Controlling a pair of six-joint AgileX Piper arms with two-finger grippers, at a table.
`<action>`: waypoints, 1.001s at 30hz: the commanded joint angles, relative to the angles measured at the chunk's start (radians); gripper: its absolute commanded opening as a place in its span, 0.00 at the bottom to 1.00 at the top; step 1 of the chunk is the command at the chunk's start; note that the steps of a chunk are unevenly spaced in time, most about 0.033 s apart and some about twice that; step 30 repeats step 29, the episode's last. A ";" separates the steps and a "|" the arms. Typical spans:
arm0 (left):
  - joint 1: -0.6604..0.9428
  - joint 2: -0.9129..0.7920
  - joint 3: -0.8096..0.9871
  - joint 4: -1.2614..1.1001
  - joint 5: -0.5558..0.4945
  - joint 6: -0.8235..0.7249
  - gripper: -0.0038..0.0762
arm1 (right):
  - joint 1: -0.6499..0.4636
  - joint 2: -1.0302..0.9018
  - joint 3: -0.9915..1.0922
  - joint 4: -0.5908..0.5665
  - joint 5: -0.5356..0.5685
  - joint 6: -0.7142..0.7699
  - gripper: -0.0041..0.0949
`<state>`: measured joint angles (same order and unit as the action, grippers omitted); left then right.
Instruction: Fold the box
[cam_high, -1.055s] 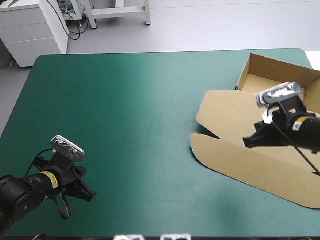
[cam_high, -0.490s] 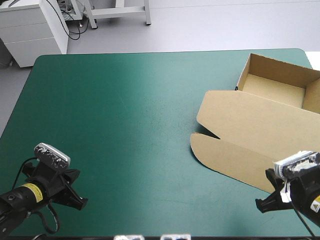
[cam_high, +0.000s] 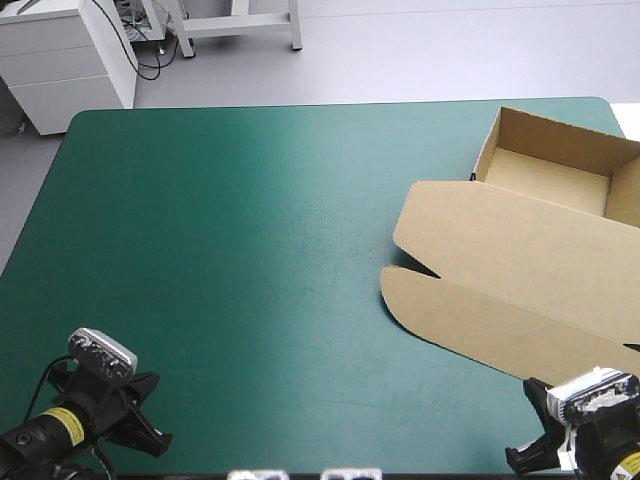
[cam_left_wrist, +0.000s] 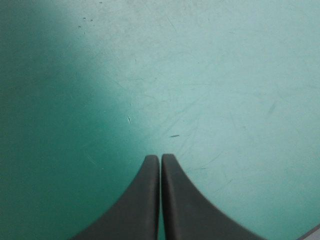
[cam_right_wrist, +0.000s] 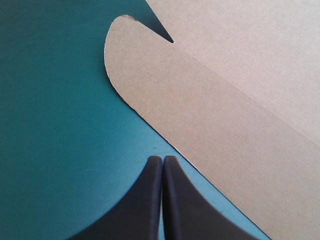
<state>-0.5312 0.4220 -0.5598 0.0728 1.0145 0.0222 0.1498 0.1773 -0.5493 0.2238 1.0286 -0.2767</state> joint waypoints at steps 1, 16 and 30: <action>-0.002 -0.031 0.004 -0.012 -0.087 -0.005 0.04 | -0.001 -0.013 0.009 0.017 -0.072 -0.003 0.03; -0.002 -0.075 0.045 -0.019 -0.122 -0.010 0.04 | -0.001 -0.021 0.024 -0.009 0.031 -0.003 0.03; -0.002 -0.075 0.045 -0.019 -0.122 -0.010 0.04 | -0.001 -0.021 0.024 0.000 0.015 -0.001 0.03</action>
